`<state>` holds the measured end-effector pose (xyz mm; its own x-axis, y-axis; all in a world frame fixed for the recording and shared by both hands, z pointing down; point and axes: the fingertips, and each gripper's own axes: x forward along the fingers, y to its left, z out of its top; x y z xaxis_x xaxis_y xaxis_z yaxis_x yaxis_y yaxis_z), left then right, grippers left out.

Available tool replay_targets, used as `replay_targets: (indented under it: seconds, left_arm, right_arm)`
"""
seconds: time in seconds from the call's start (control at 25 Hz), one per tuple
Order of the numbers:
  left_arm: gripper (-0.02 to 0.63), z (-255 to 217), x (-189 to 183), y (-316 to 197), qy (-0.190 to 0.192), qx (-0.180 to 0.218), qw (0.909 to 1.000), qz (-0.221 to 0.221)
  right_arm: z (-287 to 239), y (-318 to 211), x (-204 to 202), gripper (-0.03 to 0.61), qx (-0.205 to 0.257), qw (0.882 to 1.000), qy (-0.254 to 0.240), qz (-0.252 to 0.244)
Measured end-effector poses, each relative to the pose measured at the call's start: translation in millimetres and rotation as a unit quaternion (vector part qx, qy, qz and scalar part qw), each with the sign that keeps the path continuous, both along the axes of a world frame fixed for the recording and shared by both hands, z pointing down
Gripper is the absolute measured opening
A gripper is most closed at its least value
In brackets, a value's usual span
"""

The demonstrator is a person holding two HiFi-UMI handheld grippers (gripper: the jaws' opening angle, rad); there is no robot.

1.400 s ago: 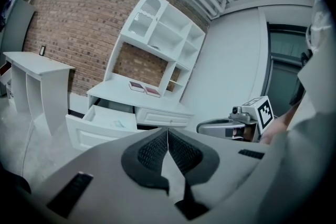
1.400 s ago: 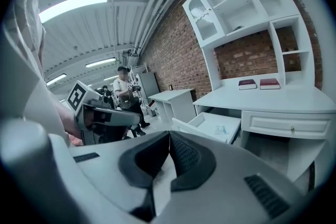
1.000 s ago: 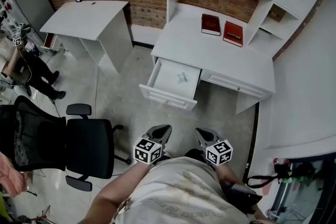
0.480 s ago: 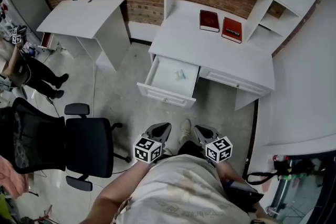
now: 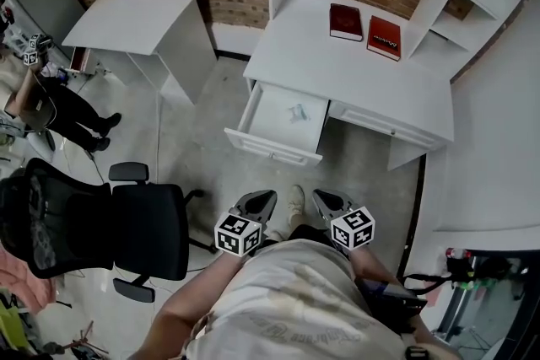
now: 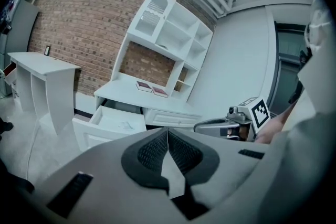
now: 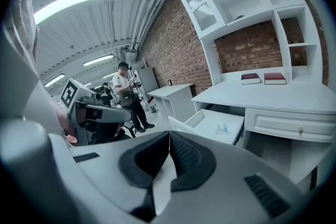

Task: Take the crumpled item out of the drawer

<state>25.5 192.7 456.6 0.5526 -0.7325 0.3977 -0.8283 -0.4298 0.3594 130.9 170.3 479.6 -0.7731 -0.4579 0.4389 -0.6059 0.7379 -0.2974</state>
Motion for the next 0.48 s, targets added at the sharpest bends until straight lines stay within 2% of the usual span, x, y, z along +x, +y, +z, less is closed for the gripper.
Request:
replay_targets:
  seconds: [0.48]
  left_arm:
    - [0.023, -1.8, -12.0, -70.7, -0.010, -0.006, 0.9999, -0.006]
  right_arm:
    - [5.3, -77.3, -11.9, 0.023, -0.008, 1.000, -0.001, -0.007]
